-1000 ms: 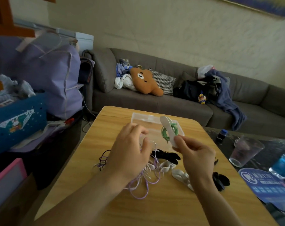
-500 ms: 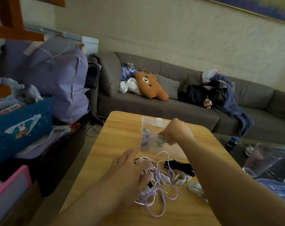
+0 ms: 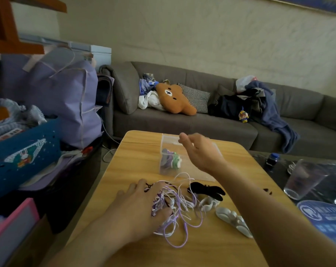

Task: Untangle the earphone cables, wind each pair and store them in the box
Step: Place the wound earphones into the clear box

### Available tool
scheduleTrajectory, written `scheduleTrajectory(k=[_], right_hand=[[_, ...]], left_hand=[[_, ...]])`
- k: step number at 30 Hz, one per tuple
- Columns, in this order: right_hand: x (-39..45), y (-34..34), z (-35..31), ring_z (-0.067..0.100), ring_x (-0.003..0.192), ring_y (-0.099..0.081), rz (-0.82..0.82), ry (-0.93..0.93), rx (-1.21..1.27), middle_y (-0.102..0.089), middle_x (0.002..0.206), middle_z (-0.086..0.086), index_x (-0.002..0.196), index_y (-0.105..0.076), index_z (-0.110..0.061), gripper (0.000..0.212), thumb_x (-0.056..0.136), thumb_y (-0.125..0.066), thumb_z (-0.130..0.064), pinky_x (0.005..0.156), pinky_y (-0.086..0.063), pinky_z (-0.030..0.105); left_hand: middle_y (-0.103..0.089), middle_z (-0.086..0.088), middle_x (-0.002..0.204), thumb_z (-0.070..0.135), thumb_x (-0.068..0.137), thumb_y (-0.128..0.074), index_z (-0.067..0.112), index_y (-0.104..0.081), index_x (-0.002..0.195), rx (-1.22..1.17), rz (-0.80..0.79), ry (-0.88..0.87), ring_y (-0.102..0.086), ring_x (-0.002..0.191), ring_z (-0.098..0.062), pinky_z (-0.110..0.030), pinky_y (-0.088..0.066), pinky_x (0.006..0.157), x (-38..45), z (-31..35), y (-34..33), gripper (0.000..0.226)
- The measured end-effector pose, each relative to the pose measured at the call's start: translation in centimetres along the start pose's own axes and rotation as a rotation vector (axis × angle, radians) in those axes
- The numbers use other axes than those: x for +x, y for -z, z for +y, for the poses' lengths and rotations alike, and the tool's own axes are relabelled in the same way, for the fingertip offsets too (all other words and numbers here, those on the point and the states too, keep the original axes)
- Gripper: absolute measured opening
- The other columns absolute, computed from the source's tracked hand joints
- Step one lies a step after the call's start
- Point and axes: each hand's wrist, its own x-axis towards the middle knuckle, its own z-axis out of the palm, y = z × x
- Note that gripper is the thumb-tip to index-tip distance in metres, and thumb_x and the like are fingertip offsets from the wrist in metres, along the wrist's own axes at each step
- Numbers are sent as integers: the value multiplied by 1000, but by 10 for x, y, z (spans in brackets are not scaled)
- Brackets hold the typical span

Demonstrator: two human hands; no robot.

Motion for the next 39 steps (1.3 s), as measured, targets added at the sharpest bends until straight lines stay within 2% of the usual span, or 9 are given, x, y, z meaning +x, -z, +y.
scheduleTrajectory(k=[2,5,10,16,22,25,30,36,39], right_hand=[[-24,1,-2,12,88,-65,179,125,114,-67,97,-2,96,-73,-16,30,101,-52,-37,78,-52,32],[-65,-3,0,3,82,-62,127,167,148,-64,97,-11,102,-70,-22,14,96,-60,-29,77,-57,29],[-116,-27,35,2,102,-56,7,126,115,-45,124,-18,135,-51,-37,44,92,-63,-40,86,-50,20],[-119,-20,52,-1,71,-65,199,42,298,-70,72,-17,84,-74,-23,8,89,-70,-19,58,-44,9],[-127,-10,47,11,65,-60,253,44,389,-64,68,-5,71,-71,-15,30,94,-61,-32,54,-44,22],[-125,-13,52,15,64,-55,303,-22,338,-63,64,2,68,-68,-7,40,97,-56,-31,56,-42,34],[-128,-11,43,8,72,-57,343,-14,386,-60,74,-8,73,-65,-21,18,90,-68,-27,60,-43,19],[-132,-11,20,6,98,-61,212,105,497,-61,106,-13,126,-57,-30,48,82,-76,-35,77,-51,17],[-125,-15,7,4,99,-64,122,-37,635,-70,103,-13,113,-68,-31,28,85,-70,-37,83,-52,27]], left_hand=[[-42,6,139,64,95,-34,44,-21,143,39,90,-16,-43,125,-16,-38,-42,100,-1,2,0,54],[-56,11,113,47,98,-43,37,-36,120,-1,271,-31,-54,98,-10,-31,-50,79,-1,8,1,25],[-56,18,86,31,97,-57,35,-42,96,-273,479,-7,-57,75,-2,-19,-45,57,4,13,5,15],[-63,14,90,17,89,-68,24,-59,99,-477,747,-43,-62,77,-4,-26,-53,66,10,17,6,15],[-60,15,121,30,83,-62,21,-62,124,-469,673,-151,-53,117,-4,-31,-42,105,11,29,5,42],[-61,16,117,32,85,-58,22,-63,119,-608,751,-91,-55,115,-3,-20,-42,97,12,35,10,36],[-69,8,99,6,98,-55,11,-66,104,-527,989,-168,-66,93,-6,-20,-51,80,13,36,18,14],[-68,6,98,4,103,-42,18,-55,112,-692,773,-407,-64,56,-17,-20,-49,52,1,53,24,21],[-66,10,95,12,104,-42,29,-52,124,-577,759,-421,-60,56,-10,-28,-50,52,1,52,24,28]])
